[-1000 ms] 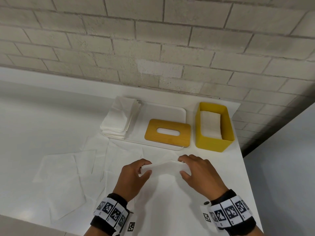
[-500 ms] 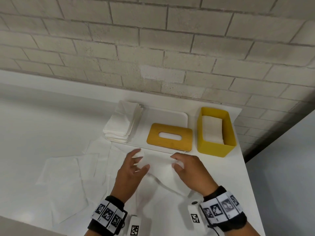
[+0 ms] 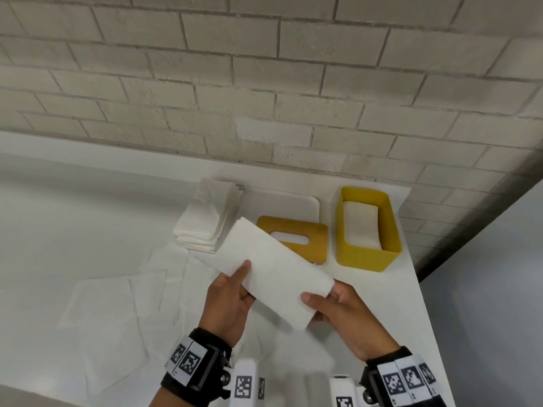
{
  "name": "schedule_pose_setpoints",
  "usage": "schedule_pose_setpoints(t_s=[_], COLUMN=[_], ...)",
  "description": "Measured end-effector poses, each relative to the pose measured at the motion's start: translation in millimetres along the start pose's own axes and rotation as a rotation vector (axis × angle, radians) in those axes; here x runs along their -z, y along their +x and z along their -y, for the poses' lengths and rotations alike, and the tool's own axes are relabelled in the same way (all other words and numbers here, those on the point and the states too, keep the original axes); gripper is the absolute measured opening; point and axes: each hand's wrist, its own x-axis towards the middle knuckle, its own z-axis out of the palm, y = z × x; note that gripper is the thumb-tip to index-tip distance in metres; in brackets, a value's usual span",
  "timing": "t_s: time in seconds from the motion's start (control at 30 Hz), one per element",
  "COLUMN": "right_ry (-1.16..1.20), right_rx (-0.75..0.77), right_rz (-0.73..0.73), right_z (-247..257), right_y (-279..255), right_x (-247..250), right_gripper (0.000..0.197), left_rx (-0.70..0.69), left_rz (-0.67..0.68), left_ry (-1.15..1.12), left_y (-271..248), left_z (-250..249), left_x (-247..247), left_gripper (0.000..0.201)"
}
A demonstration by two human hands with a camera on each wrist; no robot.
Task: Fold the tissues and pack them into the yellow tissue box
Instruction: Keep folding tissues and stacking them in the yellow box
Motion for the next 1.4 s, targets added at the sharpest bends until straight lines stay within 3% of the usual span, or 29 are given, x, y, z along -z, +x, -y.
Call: schedule_pose_setpoints(t_s=[0.17,0.3,0.4,0.5,0.7,0.87,1.03,1.27,1.4], right_ry=[0.074,0.127,0.345,0.695,1.025,1.07,1.082,1.058,1.042], right_rx=[0.031,0.001,0.012,-0.022,0.038,0.119,0.165,0.179,0.19], right_rz=[-0.185,-0.179,-0.216,-0.408,-0.659,-0.773,-0.807,-0.825,-0.815], right_z=[-10.3,-10.5,4.8,19.9,24.2,31.1,46.6,51.3,50.6], right_y=[5.7,3.4,1.4,13.4,52.1,78.3,91.7,113.6,117.5], right_x=[-14.8,-6.7,12.3,45.4,90.9,95.9,82.5,73.0,72.9], right_gripper=[0.03,0.032,0.03,0.024,0.039,0.04,0.024,0.037,0.031], left_rx=[0.021,-0.018,-0.087,-0.106,-0.039,-0.088,-0.093,-0.092,-0.087], left_rz=[-0.067,-0.125,-0.2,-0.244,-0.209,-0.212,-0.21,-0.238,-0.248], left_ry=[-0.056,-0.061,-0.1,-0.095,0.151,0.33,0.394,0.444,0.464], left_y=[0.8,7.3,14.4,16.7,5.8,-2.4,-5.6,-7.9,-9.2], left_z=[8.5,-1.3,-16.5,-26.5,-13.3,-0.7,4.5,11.1,12.4], left_x=[0.2,16.4,41.5,66.5,81.5,84.1,96.0,107.3,108.3], left_gripper=[0.029,0.025,0.02,0.02,0.024,0.021,0.019,0.018,0.017])
